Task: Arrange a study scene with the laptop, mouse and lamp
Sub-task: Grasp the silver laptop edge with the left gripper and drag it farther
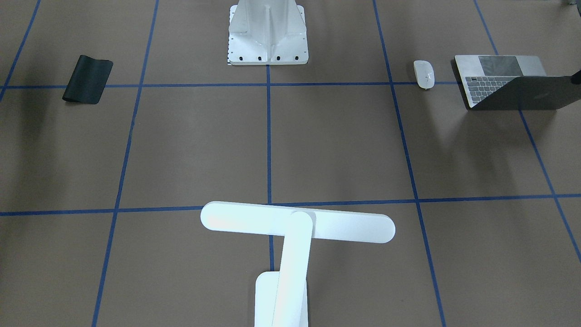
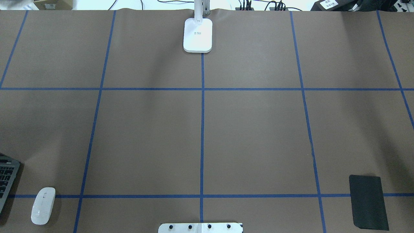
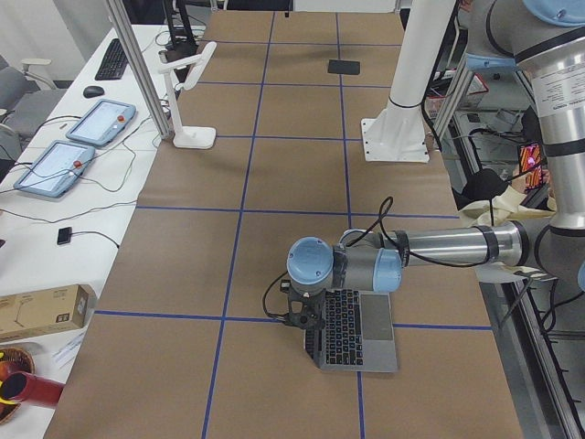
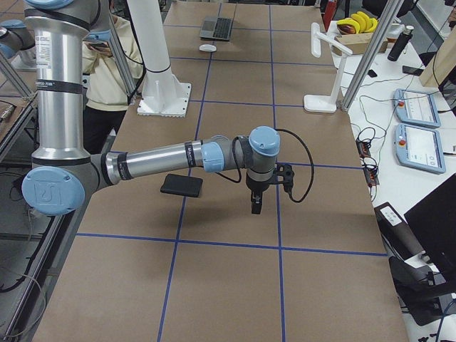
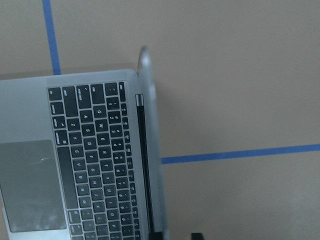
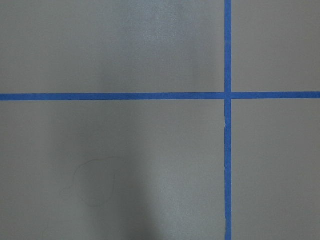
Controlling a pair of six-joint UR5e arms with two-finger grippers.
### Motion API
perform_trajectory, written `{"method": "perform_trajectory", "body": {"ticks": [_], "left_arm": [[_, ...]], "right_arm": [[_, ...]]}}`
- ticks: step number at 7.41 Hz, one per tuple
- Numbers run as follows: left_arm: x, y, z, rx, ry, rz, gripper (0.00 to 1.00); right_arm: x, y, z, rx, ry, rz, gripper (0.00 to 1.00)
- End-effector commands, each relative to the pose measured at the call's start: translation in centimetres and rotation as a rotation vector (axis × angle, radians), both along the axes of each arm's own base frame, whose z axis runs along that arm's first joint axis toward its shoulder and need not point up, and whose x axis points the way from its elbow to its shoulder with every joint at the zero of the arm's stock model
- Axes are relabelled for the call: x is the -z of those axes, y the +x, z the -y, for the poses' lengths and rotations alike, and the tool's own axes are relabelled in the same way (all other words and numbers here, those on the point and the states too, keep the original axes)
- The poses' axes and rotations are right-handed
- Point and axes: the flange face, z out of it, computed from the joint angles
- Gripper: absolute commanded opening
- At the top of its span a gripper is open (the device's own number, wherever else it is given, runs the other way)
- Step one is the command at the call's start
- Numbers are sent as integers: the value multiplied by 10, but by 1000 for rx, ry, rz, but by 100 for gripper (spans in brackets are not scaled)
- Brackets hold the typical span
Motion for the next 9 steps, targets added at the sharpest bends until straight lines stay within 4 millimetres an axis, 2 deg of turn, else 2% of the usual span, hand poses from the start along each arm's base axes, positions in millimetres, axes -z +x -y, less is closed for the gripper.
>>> {"method": "perform_trajectory", "body": {"ticks": [1,2,3,4,5,8,9], "left_arm": [[19,2,22,1,27,-39,0],[25,2,29,0,38,-40,0],[39,3,41,3,36,-45,0],[68,4,64,3,34,-80,0],[93,4,75,4,57,-85,0],[180,5,130,75,96,-99,0],[218,12,152,89,117,-106,0]], "right_arm": [[2,0,0,1,5,2,100],[2,0,-1,2,3,4,100],[4,0,0,2,5,8,100],[4,0,0,1,6,6,100],[3,1,-2,1,6,6,100],[-1,14,-12,-20,-13,5,100],[0,18,-20,-29,-15,4,100]]}}
